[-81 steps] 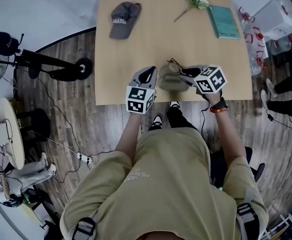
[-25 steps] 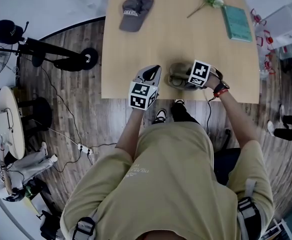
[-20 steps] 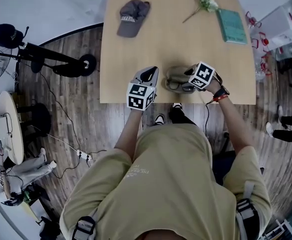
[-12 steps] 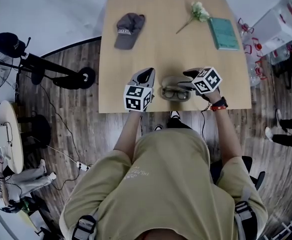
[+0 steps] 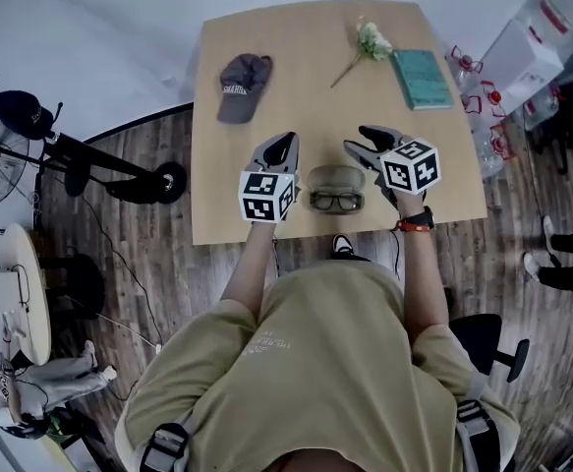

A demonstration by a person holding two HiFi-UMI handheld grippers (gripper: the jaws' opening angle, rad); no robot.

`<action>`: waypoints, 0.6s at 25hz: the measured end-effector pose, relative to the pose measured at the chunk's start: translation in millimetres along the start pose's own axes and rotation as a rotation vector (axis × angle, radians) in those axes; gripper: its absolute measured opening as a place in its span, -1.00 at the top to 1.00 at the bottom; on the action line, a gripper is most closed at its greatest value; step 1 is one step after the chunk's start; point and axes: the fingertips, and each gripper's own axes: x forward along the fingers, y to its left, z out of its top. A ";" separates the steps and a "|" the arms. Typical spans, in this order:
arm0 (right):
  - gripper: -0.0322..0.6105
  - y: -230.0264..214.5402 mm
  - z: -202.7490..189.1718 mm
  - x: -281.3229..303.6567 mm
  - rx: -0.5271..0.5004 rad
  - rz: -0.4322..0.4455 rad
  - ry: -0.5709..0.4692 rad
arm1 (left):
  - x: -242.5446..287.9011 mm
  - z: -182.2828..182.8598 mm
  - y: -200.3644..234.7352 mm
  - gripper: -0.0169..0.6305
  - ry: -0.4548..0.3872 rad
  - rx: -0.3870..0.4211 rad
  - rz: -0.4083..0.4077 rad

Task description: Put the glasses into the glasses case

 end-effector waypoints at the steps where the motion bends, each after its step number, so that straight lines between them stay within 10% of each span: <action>1: 0.20 -3.9 8.8 -5.6 -0.006 -0.036 -0.034 | 0.1 5.7 -2.3 0.88 -0.010 0.006 -0.002; 15: 0.72 -26.3 58.7 -63.0 -0.054 -0.309 -0.263 | 4.4 49.6 -27.0 0.88 -0.102 0.040 0.003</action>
